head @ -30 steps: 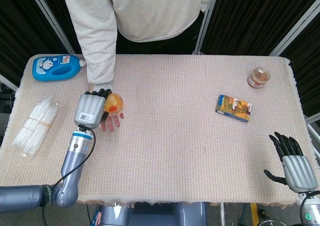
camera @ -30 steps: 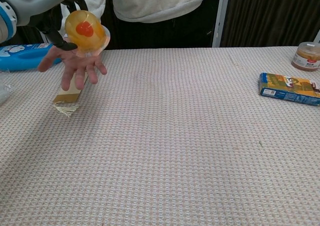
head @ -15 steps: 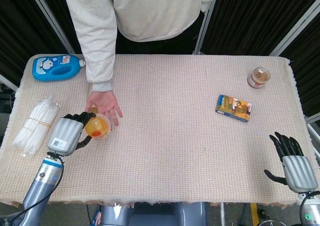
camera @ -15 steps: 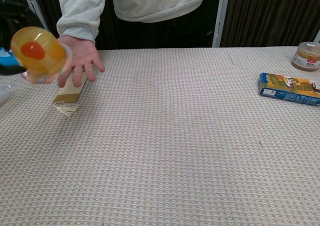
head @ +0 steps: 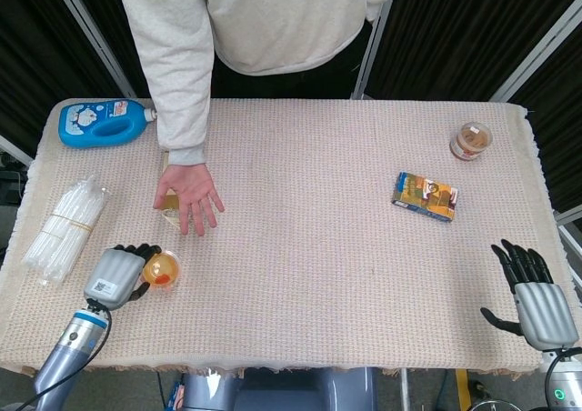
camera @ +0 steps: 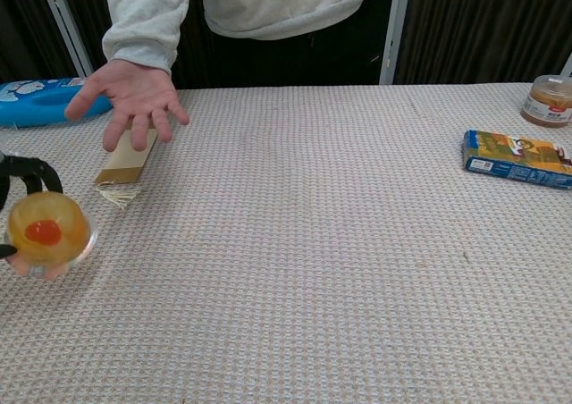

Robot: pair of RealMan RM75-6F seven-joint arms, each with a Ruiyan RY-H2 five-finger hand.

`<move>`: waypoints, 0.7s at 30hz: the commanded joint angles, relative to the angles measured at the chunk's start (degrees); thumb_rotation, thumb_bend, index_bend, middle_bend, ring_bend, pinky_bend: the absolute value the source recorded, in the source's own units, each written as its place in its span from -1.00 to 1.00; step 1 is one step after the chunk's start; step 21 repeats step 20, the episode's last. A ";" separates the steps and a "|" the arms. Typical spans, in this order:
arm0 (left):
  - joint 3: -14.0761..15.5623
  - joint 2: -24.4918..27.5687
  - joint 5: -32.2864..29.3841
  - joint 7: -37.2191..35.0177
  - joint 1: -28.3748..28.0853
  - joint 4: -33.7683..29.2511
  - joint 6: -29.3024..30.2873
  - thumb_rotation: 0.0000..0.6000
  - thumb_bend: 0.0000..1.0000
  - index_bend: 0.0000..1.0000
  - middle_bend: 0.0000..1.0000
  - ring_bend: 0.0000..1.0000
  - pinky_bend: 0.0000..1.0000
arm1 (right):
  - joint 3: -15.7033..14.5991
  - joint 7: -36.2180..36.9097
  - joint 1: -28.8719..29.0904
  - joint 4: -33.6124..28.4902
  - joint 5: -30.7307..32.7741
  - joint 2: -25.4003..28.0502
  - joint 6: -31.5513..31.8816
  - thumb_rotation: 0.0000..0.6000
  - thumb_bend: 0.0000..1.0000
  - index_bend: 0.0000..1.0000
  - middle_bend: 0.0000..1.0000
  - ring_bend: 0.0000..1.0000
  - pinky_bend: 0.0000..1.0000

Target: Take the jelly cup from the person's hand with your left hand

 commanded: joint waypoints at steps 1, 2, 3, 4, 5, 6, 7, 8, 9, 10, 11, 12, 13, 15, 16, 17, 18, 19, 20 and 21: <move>-1.38 -4.34 -3.69 3.14 -0.13 3.63 -2.97 1.00 -0.07 0.05 -0.60 -0.53 -0.29 | 0.00 0.11 0.01 0.05 -0.04 0.04 -0.01 1.00 -0.81 -0.89 -1.00 -1.00 -1.00; -1.59 -4.91 -4.16 3.56 -0.14 3.97 -3.27 1.00 -0.12 -0.06 -0.74 -0.67 -0.39 | -0.01 0.15 0.01 0.07 -0.10 0.06 0.03 1.00 -0.81 -0.89 -1.00 -1.00 -1.00; -1.84 -5.62 -4.88 4.13 -0.17 4.32 -3.82 1.00 -0.22 -0.22 -0.90 -0.84 -0.55 | -0.03 0.20 0.00 0.10 -0.18 0.07 0.06 1.00 -0.81 -0.89 -1.00 -1.00 -1.00; -1.95 -5.92 -5.29 4.55 -0.26 4.44 -4.26 1.00 -0.32 -0.37 -0.98 -0.94 -0.66 | -0.03 0.23 0.00 0.13 -0.20 0.07 0.06 1.00 -0.81 -0.89 -1.00 -1.00 -1.00; -2.15 -6.15 -5.64 5.07 -0.38 4.44 -4.67 1.00 -0.37 -0.46 -1.00 -0.98 -0.72 | -0.03 0.31 0.01 0.14 -0.16 0.07 0.01 1.00 -0.81 -0.89 -1.00 -1.00 -1.00; -2.46 -6.21 -5.69 5.29 -0.46 4.23 -4.77 1.00 -0.44 -0.55 -1.00 -1.00 -0.79 | -0.01 0.38 0.03 0.15 -0.10 0.08 -0.05 1.00 -0.81 -0.89 -1.00 -1.00 -1.00; -2.66 -6.19 -5.52 5.18 -0.45 4.03 -4.69 1.00 -0.49 -0.62 -1.00 -1.00 -0.83 | -0.01 0.41 0.04 0.16 -0.09 0.08 -0.07 1.00 -0.81 -0.89 -1.00 -1.00 -1.00; -3.00 -6.07 -4.95 4.64 -0.34 3.72 -4.29 1.00 -0.51 -0.65 -1.00 -1.00 -0.85 | 0.00 0.42 0.07 0.21 -0.09 0.08 -0.12 1.00 -0.81 -0.89 -1.00 -1.00 -1.00; -3.20 -5.79 -4.18 3.99 -0.13 3.39 -3.76 1.00 -0.53 -0.70 -1.00 -1.00 -0.86 | -0.01 0.46 0.06 0.22 -0.11 0.11 -0.11 1.00 -0.81 -0.89 -1.00 -1.00 -1.00; -3.36 -5.45 -3.53 3.44 0.08 3.03 -3.20 1.00 -0.54 -0.74 -1.00 -1.00 -0.87 | -0.02 0.48 0.05 0.21 -0.14 0.12 -0.10 1.00 -0.81 -0.89 -1.00 -1.00 -1.00; -3.43 -4.86 -2.56 2.60 0.41 2.42 -2.50 1.00 -0.55 -0.76 -1.00 -1.00 -0.89 | -0.03 0.52 0.05 0.22 -0.14 0.13 -0.10 1.00 -0.81 -0.89 -1.00 -1.00 -1.00; -3.49 -4.08 -1.27 1.41 0.92 1.60 -1.38 1.00 -0.55 -0.77 -1.00 -1.00 -0.90 | -0.03 0.54 0.04 0.21 -0.16 0.15 -0.08 1.00 -0.81 -0.89 -1.00 -1.00 -1.00; -3.34 -3.05 0.44 0.02 1.68 0.74 0.17 1.00 -0.55 -0.78 -1.00 -1.00 -0.92 | -0.04 0.57 0.01 0.20 -0.19 0.16 -0.03 1.00 -0.81 -0.89 -1.00 -1.00 -1.00; -2.69 -1.23 3.39 -1.96 3.05 -0.28 2.72 1.00 -0.57 -0.80 -1.00 -1.00 -0.95 | -0.03 0.59 0.03 0.17 -0.18 0.14 -0.06 1.00 -0.81 -0.89 -1.00 -1.00 -1.00; -2.18 -0.17 5.21 -3.18 3.96 -0.65 4.30 1.00 -0.57 -0.80 -1.00 -1.00 -0.97 | -0.05 0.58 0.02 0.13 -0.17 0.16 -0.08 1.00 -0.81 -0.89 -1.00 -1.00 -1.00; -1.64 1.00 7.08 -4.38 5.03 -0.79 6.21 1.00 -0.58 -0.81 -1.00 -1.00 -0.98 | -0.06 0.54 0.02 0.08 -0.19 0.14 -0.08 1.00 -0.81 -0.89 -1.00 -1.00 -1.00; -1.05 2.06 8.75 -5.46 6.00 -0.73 7.77 1.00 -0.58 -0.81 -1.00 -1.00 -0.99 | -0.05 0.46 0.03 0.05 -0.23 0.13 -0.04 1.00 -0.81 -0.89 -1.00 -1.00 -1.00; -0.74 2.80 9.66 -6.17 6.71 -0.60 8.91 1.00 -0.58 -0.82 -1.00 -1.00 -1.00 | -0.06 0.38 0.04 0.03 -0.27 0.09 -0.05 1.00 -0.81 -0.89 -1.00 -1.00 -1.00; -0.33 3.87 10.93 -7.21 7.76 -0.32 10.57 1.00 -0.58 -0.82 -1.00 -1.00 -1.00 | -0.08 0.26 0.06 -0.04 -0.26 0.02 -0.11 1.00 -0.81 -0.89 -1.00 -1.00 -1.00; -0.33 3.87 10.93 -7.21 7.76 -0.32 10.57 1.00 -0.58 -0.82 -1.00 -1.00 -1.00 | -0.08 0.26 0.06 -0.04 -0.26 0.02 -0.11 1.00 -0.81 -0.89 -1.00 -1.00 -1.00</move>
